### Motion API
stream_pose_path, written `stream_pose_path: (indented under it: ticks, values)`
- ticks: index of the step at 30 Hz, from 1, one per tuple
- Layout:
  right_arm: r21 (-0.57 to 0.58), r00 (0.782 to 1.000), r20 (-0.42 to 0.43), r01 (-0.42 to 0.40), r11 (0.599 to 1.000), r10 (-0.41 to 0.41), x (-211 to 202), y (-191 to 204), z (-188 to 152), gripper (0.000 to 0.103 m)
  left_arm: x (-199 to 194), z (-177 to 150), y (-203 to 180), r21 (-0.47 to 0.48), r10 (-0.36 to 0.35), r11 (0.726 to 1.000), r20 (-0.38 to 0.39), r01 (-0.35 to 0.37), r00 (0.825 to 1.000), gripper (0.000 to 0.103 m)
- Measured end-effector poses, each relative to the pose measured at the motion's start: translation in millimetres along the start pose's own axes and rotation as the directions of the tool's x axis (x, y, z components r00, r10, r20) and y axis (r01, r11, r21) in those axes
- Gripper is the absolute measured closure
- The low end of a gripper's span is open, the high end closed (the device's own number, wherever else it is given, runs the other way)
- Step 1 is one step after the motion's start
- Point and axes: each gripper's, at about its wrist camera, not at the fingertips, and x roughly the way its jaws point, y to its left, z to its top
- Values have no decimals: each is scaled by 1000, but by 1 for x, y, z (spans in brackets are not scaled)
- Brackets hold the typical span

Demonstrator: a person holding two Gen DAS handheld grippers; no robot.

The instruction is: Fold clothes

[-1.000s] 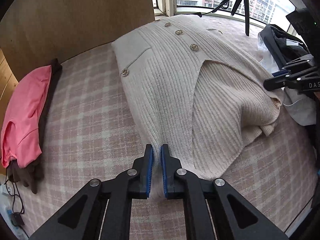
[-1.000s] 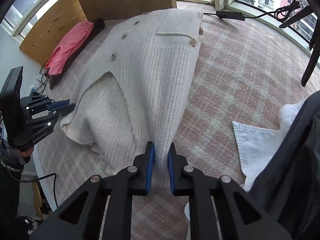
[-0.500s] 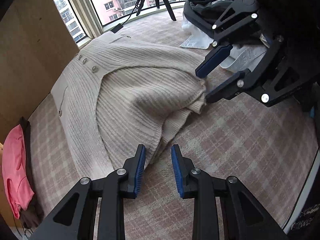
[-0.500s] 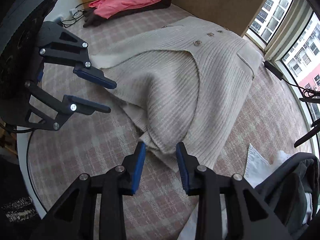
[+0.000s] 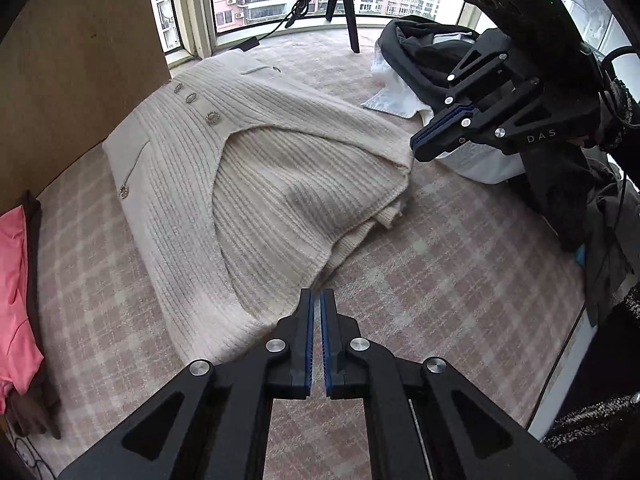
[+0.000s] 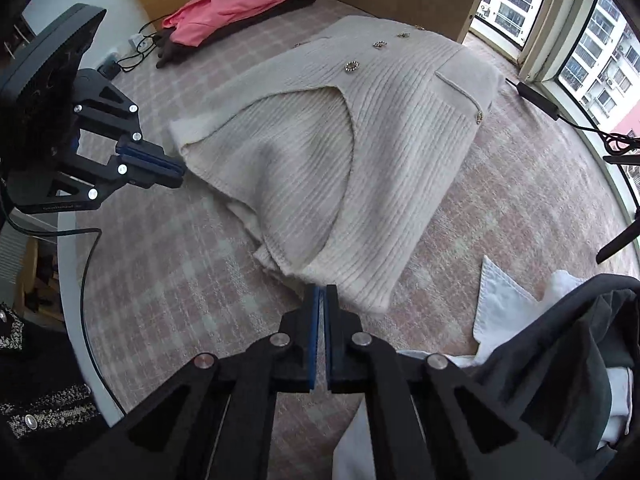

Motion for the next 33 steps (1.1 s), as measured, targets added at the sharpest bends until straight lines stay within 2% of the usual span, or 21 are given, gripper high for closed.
stream_pose_path:
  ticks: [1,4,6,8,9,10,12,13,14,15,16,17,19,21,24,25,28,30,33]
  values:
    - [25,999,37,-18,1000,17,-2,-1,5,99,2,7,1,-11,3,1000,19,-3,1000,89]
    - [99,992,120,-38,994,26,4,-3,24,99,17,34,7,-33,7,999,67,-4,998,89]
    - [140,991,131,-41,989,23,18,-7,36,99,44,41,10,-39,-4,999,16,5,1000,89]
    - [176,997,75,-37,984,24,44,-10,42,99,69,33,11,-46,-21,999,-40,19,999,89]
    - [188,998,42,-49,981,42,55,-11,40,99,66,30,9,-42,-30,999,-40,29,999,88]
    - [208,997,43,-67,976,59,54,-13,37,99,61,28,7,-37,-40,999,-36,39,999,87]
    - [254,993,80,-101,962,84,41,-18,32,99,39,23,10,-97,-70,993,-15,69,997,87]
    - [279,991,110,-107,954,79,30,-20,27,99,23,18,12,-125,-65,990,26,68,998,83]
    - [304,987,144,-108,947,66,17,-21,22,92,7,13,14,-152,-55,986,68,65,996,74]
    - [329,983,179,-109,938,52,4,-22,16,78,-8,7,18,-194,-15,980,95,33,995,69]
    - [353,977,212,-112,929,37,-9,-24,10,67,-19,1,23,-236,25,972,96,-2,995,64]
    - [375,970,242,-91,923,-3,-20,-23,4,52,-29,-4,27,-278,64,960,92,-36,994,64]
    - [420,952,292,-41,906,-92,-39,-19,-7,50,-46,-17,38,-355,96,934,113,-50,989,64]
    - [473,934,326,-25,880,-149,-53,-18,-14,49,-57,-27,47,-416,124,907,114,-66,986,64]
    - [520,928,315,9,854,-201,-59,-11,-15,46,-68,-36,55,-453,167,886,109,-101,980,63]
    - [525,926,309,25,851,-218,-61,-7,-15,46,-72,-39,58,-466,169,879,115,-97,979,60]
    - [540,917,290,81,838,-275,-64,6,-13,46,-76,-39,69,-476,150,876,110,-81,983,56]
    - [538,906,267,143,831,-328,-66,16,-7,46,-79,-35,74,-465,161,880,104,-95,981,56]
    - [544,872,227,255,799,-433,-71,33,5,46,-89,-29,86,-474,138,878,121,-65,983,53]
